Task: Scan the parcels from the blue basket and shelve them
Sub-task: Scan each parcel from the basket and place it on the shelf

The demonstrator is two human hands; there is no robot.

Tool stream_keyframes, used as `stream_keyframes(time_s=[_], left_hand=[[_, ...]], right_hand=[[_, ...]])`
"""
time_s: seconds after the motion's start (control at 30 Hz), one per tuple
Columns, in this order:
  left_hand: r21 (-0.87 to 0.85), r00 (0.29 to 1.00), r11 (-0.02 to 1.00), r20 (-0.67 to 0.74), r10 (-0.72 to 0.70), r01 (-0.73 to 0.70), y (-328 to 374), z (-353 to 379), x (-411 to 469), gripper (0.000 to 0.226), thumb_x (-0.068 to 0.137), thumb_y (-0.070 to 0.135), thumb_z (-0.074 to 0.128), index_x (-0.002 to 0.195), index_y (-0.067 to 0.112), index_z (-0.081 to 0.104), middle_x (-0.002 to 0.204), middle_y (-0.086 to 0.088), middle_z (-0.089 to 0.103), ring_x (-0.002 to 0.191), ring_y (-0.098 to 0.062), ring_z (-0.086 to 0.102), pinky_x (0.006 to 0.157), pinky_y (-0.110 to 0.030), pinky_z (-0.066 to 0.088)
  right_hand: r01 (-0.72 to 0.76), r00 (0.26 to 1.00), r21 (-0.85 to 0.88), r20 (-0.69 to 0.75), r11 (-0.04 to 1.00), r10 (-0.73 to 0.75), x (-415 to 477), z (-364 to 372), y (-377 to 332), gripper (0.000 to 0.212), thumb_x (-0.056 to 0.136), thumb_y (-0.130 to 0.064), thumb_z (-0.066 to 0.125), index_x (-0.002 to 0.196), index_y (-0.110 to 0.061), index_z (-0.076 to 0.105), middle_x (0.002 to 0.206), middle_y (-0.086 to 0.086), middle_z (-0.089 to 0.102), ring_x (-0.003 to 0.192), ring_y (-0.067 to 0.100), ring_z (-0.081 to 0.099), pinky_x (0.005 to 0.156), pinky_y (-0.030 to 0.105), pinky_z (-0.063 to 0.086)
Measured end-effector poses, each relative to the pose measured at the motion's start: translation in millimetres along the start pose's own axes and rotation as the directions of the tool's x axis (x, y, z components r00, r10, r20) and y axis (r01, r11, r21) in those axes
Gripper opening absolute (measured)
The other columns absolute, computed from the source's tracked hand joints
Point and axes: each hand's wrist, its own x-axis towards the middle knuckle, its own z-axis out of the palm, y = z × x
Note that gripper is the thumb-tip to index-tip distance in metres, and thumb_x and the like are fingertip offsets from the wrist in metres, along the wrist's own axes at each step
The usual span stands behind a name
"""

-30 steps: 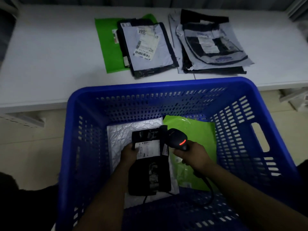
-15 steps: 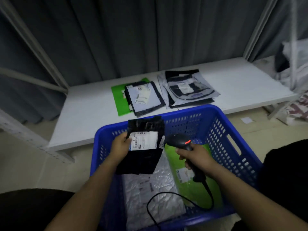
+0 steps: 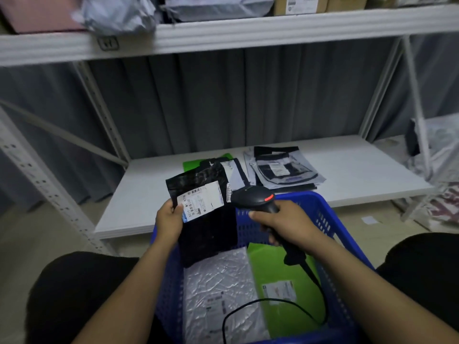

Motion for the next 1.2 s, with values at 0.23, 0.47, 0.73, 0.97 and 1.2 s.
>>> stream_keyframes(time_s=[0.23,0.47,0.73,0.97,1.2], left_hand=[[-0.020,0.999,0.999,0.022,-0.030,0.031,0.8,-0.1,-5.0,0.022,0.099,0.004,0.044,0.114,0.001,0.061,0.109,-0.012,0.066,0.088,-0.020,0.061,0.062,-0.019,0.046],[-0.093,0.998,0.994,0.038,-0.058,0.061,4.4,4.4,-6.7,0.021,0.100,0.006,0.045,0.114,0.002,0.059,0.106,-0.009,0.065,0.089,-0.020,0.062,0.063,-0.019,0.048],[-0.016,0.998,0.999,0.026,-0.051,0.051,-0.5,22.3,-3.0,0.020,0.099,0.005,0.046,0.112,-0.001,0.060,0.100,-0.019,0.066,0.090,-0.031,0.065,0.064,-0.028,0.050],[0.064,0.996,0.998,0.086,0.004,-0.010,-0.6,51.7,23.4,0.016,0.097,0.007,0.050,0.103,0.009,0.065,0.093,-0.005,0.068,0.079,-0.016,0.063,0.061,-0.022,0.045],[0.174,0.974,0.970,0.175,0.142,-0.173,26.7,104.1,85.9,0.014,0.096,0.009,0.053,0.095,0.019,0.063,0.086,0.003,0.067,0.076,-0.013,0.061,0.064,-0.023,0.046]], right_hand=[[0.008,1.000,-0.064,0.021,0.998,-0.007,-5.3,-0.8,-9.8,0.033,0.085,-0.035,0.072,0.072,-0.007,0.059,0.056,0.009,0.063,0.045,0.021,0.059,0.049,0.027,0.051],[-0.002,0.999,-0.073,0.039,0.997,0.004,-1.9,1.5,-10.4,0.032,0.085,-0.033,0.072,0.071,-0.008,0.058,0.047,0.001,0.059,0.040,0.017,0.057,0.046,0.026,0.050],[-0.010,1.000,-0.120,0.004,0.993,0.010,16.4,-16.6,0.4,0.032,0.083,-0.034,0.074,0.075,-0.007,0.059,0.061,0.017,0.064,0.044,0.022,0.058,0.047,0.030,0.051],[-0.064,0.991,-0.054,-0.120,0.997,0.057,71.8,-71.9,28.5,0.027,0.084,-0.032,0.074,0.082,-0.008,0.062,0.059,0.006,0.066,0.043,0.016,0.060,0.045,0.024,0.049],[-0.112,0.979,-0.055,-0.177,0.992,0.101,135.8,-104.9,70.2,0.028,0.085,-0.034,0.072,0.078,-0.009,0.061,0.061,0.009,0.066,0.041,0.013,0.059,0.045,0.025,0.052]])
